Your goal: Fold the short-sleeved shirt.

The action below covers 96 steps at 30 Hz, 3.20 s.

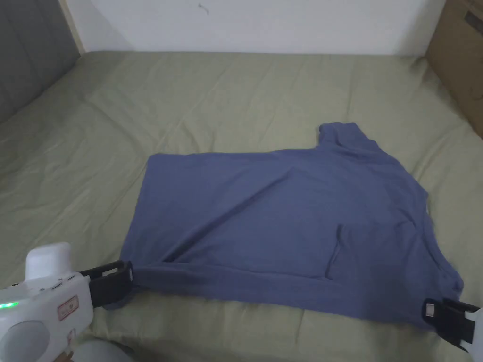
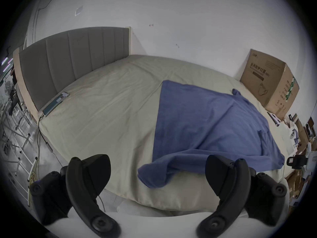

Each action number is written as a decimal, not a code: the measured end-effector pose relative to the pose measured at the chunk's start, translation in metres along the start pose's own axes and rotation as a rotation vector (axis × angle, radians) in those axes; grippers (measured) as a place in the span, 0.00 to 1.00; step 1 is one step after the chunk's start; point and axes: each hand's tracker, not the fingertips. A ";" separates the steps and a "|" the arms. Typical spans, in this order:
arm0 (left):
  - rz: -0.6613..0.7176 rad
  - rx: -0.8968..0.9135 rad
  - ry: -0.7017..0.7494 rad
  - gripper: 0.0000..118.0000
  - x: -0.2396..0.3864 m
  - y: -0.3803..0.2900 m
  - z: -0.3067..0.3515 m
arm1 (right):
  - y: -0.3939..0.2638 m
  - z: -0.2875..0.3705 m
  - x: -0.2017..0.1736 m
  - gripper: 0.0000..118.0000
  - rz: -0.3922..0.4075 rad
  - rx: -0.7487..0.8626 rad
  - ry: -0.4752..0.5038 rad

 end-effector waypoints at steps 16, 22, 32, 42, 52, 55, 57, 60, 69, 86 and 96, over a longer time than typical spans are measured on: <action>0.030 -0.113 -0.047 0.05 0.011 -0.010 -0.019 | 0.004 -0.021 0.030 0.82 0.059 -0.084 -0.114; 0.030 -0.118 -0.036 0.05 0.007 -0.008 -0.021 | 0.011 -0.050 0.038 0.02 0.008 -0.123 -0.175; 0.006 -0.126 -0.025 0.05 0.007 0.004 -0.014 | 0.032 -0.021 0.032 0.02 0.048 -0.063 -0.108; -0.075 -0.106 -0.032 0.05 0.029 0.092 -0.069 | 0.157 -0.078 0.018 0.02 0.119 -0.023 -0.134; -0.092 -0.200 0.037 0.96 0.026 0.099 -0.127 | 0.160 -0.144 0.027 0.64 0.149 -0.196 -0.197; 0.041 -0.085 0.007 0.99 0.007 0.099 -0.096 | 0.158 -0.117 0.028 0.73 0.150 -0.125 -0.172; 0.068 -0.083 0.001 0.99 -0.003 0.093 -0.079 | 0.155 -0.097 0.024 0.72 0.121 -0.067 -0.166; 0.059 -0.099 -0.008 0.87 -0.010 0.074 -0.052 | 0.141 -0.063 0.012 0.60 0.153 -0.034 -0.057; 0.078 -0.119 -0.053 0.00 -0.001 0.022 -0.042 | 0.061 -0.052 -0.022 0.00 0.118 -0.088 0.053; 0.050 -0.234 -0.029 0.04 0.012 0.029 -0.099 | 0.050 -0.050 0.015 0.26 -0.001 -0.068 -0.038; -0.028 -0.298 -0.052 0.04 0.014 0.040 -0.096 | 0.087 -0.128 0.051 0.82 -0.047 -0.186 -0.174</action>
